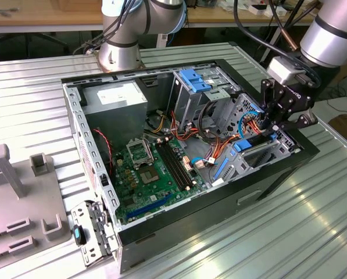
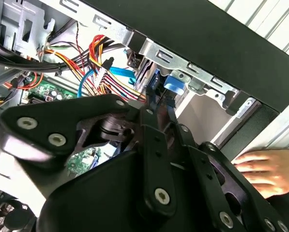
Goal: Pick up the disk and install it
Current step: 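Insert the first disk wire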
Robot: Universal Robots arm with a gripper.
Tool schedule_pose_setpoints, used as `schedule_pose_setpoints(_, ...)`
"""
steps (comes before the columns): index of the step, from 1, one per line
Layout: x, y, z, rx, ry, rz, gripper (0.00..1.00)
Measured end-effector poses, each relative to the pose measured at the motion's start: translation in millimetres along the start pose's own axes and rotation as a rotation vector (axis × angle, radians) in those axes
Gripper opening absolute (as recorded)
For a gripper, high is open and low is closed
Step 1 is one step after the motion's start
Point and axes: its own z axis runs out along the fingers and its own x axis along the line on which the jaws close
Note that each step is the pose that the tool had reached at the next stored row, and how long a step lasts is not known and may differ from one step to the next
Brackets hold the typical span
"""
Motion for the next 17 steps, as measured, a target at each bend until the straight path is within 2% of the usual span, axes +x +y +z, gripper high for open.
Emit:
schedule_pose_setpoints(2,0.0,0.0,-0.2,0.0,0.0,0.0,0.11)
schedule_pose_setpoints(17,0.0,-0.1,-1.6,0.0,-0.0001,0.0,0.11)
